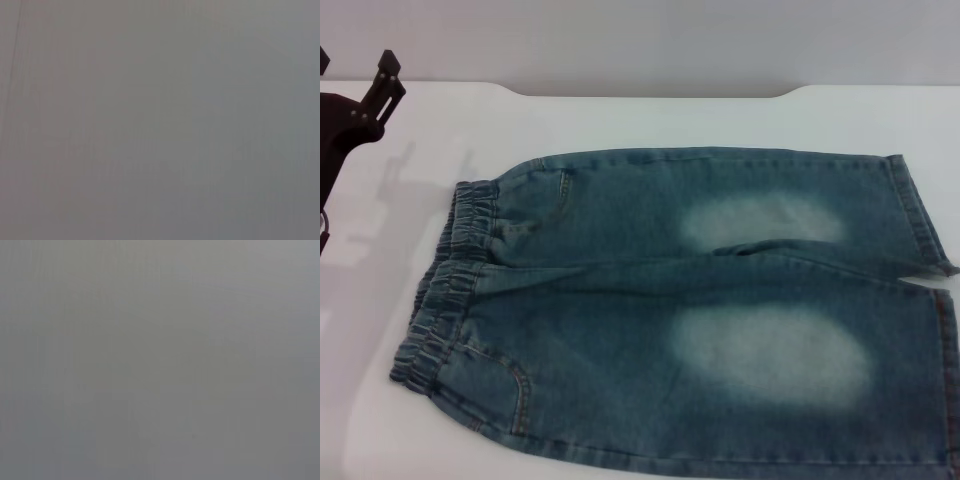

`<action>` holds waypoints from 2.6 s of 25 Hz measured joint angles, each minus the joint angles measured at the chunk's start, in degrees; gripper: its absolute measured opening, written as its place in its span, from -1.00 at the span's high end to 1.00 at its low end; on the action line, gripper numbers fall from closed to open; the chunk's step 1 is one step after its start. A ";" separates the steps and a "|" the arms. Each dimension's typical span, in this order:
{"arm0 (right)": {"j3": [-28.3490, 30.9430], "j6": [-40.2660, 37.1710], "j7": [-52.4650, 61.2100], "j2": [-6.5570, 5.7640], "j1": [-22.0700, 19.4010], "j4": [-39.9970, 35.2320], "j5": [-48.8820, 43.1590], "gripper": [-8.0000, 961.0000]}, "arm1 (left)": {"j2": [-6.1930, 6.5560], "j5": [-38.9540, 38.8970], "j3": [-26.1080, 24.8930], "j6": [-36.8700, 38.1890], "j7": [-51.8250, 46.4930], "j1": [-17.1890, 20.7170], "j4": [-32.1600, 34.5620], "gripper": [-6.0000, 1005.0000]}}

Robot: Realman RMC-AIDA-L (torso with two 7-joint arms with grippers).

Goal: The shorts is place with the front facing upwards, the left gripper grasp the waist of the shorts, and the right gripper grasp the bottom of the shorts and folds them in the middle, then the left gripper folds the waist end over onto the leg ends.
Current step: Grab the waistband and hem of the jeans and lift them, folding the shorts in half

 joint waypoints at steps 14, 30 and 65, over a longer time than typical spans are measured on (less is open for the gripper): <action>0.01 0.42 0.37 -0.05 1.16 0.71 0.00 -0.13 | 0.04 -0.13 -0.40 -3.46 -0.04 -0.93 0.08 -0.65; 0.00 7.56 13.59 -0.24 1.78 -1.58 -2.02 -0.13 | 5.86 14.47 11.52 -6.30 -29.69 0.52 21.68 -0.60; 0.89 4.98 14.62 -0.47 -1.85 -6.03 -1.83 -0.12 | 12.23 104.59 -26.50 29.46 -99.03 8.34 55.42 -0.59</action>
